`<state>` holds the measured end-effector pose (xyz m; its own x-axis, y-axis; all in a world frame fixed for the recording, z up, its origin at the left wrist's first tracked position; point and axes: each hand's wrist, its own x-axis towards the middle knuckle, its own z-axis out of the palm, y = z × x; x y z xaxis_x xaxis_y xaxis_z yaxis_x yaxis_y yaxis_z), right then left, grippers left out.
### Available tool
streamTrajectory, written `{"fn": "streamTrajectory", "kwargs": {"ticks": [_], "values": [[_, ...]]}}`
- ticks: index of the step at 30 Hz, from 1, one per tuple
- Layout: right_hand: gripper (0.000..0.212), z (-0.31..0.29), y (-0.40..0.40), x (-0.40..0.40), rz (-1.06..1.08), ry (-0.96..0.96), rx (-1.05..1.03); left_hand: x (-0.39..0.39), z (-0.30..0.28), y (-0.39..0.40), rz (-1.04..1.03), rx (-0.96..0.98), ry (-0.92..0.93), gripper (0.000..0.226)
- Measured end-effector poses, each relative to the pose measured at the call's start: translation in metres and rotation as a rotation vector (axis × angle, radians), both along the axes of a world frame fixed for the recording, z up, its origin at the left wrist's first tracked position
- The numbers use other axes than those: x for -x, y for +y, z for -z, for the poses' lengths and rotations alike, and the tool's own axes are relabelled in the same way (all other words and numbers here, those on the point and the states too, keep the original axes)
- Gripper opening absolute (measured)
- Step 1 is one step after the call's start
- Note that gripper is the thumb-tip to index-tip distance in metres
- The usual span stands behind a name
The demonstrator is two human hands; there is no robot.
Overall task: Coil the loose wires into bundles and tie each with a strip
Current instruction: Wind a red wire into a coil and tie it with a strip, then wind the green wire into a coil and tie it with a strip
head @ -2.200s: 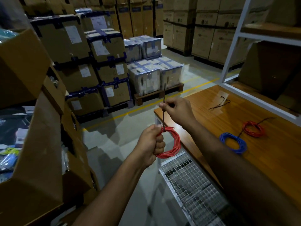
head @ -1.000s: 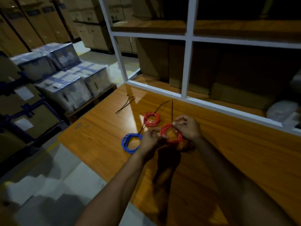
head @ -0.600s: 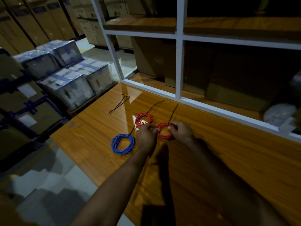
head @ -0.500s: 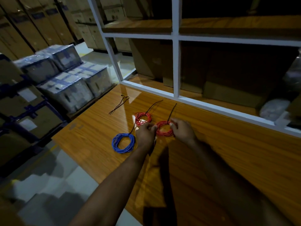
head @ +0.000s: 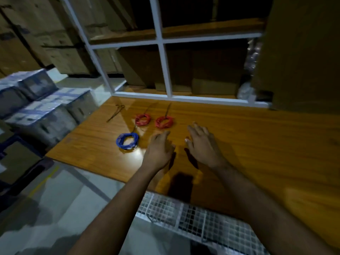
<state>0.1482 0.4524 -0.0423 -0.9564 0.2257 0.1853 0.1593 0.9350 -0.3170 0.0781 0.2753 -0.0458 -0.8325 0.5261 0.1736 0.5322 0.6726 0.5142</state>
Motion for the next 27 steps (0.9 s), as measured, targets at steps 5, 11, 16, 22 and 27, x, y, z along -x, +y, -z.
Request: {"fn": "streamTrajectory", "kwargs": {"ticks": [5, 11, 16, 22, 27], "values": [[0.057, 0.013, 0.01, -0.116, 0.099, -0.141, -0.098, -0.086, 0.018, 0.011, 0.152, 0.17, -0.014, 0.068], [0.07, 0.028, 0.073, -0.233, 0.529, -0.167, -0.16, -0.154, 0.038, 0.034, 0.306, 0.309, -0.043, 0.055], [0.06, 0.043, 0.149, -0.305, 0.806, -0.154, -0.127, -0.192, 0.046, 0.057, 0.371, 0.269, -0.05, 0.054], [0.025, 0.059, 0.175, -0.33, 0.645, -0.214, -0.128, -0.23, 0.046, 0.111, 0.389, 0.158, -0.123, 0.051], [0.016, 0.061, 0.143, -0.329, 0.445, -0.063, 0.013, -0.275, 0.037, 0.158, 0.325, -0.057, -0.349, 0.023]]}}
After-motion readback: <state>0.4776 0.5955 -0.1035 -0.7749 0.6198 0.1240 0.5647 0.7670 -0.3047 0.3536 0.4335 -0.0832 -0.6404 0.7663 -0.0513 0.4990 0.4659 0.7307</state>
